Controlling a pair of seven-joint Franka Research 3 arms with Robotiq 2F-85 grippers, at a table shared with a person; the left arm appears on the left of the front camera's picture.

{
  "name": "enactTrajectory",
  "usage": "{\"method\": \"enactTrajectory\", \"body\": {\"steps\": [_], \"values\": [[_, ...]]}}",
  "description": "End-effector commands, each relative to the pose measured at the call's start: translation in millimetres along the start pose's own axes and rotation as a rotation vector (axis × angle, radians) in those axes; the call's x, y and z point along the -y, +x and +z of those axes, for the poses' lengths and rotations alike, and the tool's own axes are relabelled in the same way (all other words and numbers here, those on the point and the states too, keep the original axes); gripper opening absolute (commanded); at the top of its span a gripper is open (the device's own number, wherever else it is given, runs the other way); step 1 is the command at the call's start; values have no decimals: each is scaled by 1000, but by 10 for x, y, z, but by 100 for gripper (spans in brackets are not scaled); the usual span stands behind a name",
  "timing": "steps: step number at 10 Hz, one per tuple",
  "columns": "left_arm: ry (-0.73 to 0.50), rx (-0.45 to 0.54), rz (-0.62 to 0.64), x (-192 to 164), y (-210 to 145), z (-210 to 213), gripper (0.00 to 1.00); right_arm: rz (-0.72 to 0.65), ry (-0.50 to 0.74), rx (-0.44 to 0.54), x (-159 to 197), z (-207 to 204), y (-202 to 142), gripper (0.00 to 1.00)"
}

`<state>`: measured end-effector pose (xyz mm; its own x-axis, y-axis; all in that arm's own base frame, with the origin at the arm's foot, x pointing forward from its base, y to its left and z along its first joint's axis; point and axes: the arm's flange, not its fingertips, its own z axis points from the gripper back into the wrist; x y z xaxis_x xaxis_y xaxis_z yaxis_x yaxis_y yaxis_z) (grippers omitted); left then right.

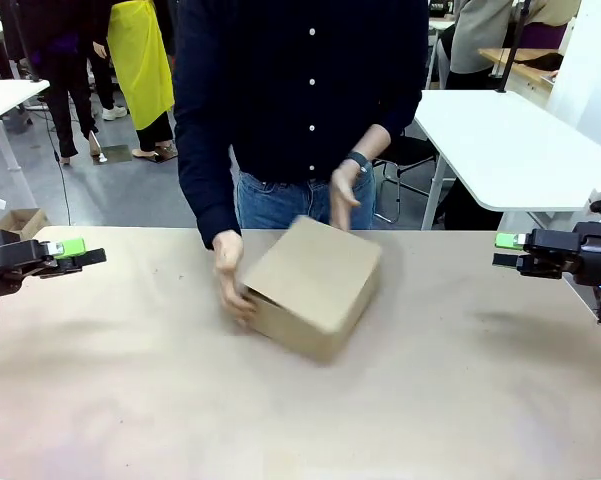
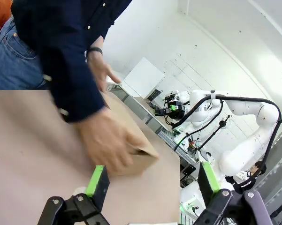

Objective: Pack the items into the box.
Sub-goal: Close the Mailer Box.

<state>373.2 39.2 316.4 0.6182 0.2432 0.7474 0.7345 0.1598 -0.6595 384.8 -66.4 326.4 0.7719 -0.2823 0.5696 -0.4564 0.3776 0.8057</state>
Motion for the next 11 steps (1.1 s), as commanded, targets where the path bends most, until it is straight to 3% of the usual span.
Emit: {"method": "enactTrajectory", "body": {"steps": [1, 11], "values": [[-5, 14, -18, 31, -26, -6, 100, 8, -9, 2, -8, 2, -3, 100], [-5, 14, -18, 31, -26, -6, 100, 8, -9, 2, -8, 2, -3, 100]]}}
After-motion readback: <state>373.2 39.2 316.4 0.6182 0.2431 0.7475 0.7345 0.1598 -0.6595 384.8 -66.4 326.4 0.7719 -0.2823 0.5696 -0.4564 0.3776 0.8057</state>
